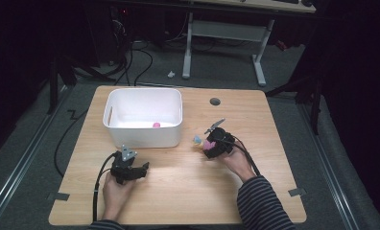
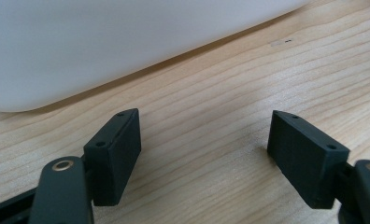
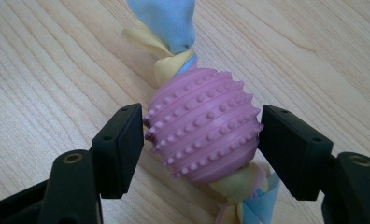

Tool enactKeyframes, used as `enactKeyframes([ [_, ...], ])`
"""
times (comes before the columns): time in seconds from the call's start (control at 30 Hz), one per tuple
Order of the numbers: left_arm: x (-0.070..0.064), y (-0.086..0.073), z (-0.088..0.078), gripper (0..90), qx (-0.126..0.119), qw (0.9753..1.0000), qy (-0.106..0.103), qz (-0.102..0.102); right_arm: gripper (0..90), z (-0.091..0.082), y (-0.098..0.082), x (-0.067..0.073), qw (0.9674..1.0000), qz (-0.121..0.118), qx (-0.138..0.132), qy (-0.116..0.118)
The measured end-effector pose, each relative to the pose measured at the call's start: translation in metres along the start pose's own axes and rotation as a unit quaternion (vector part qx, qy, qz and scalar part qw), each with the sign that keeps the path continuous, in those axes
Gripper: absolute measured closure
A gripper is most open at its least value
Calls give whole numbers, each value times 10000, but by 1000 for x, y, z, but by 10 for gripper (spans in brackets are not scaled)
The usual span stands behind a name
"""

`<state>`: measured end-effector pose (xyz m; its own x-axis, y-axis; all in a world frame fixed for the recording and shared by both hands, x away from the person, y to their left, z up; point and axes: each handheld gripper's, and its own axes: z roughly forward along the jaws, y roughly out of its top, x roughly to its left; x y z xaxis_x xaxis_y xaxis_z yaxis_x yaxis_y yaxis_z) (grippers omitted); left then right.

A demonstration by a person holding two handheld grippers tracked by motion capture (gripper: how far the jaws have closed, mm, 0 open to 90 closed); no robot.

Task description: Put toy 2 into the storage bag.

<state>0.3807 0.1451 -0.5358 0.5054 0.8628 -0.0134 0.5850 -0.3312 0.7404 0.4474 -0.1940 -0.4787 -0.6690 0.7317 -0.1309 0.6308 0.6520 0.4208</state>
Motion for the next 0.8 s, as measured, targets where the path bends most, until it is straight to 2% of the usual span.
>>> enactKeyframes([
  [0.33,0,0,0,261,-1,10000,2,-1,324,-5,-4,-3,9999,56,-36,119],
  [0.5,0,0,0,260,-2,10000,2,0,325,-17,-6,-5,9994,196,-235,165],
  [0.8,0,0,0,261,-6,10000,2,-6,326,-40,-11,-11,9978,287,-540,246],
])
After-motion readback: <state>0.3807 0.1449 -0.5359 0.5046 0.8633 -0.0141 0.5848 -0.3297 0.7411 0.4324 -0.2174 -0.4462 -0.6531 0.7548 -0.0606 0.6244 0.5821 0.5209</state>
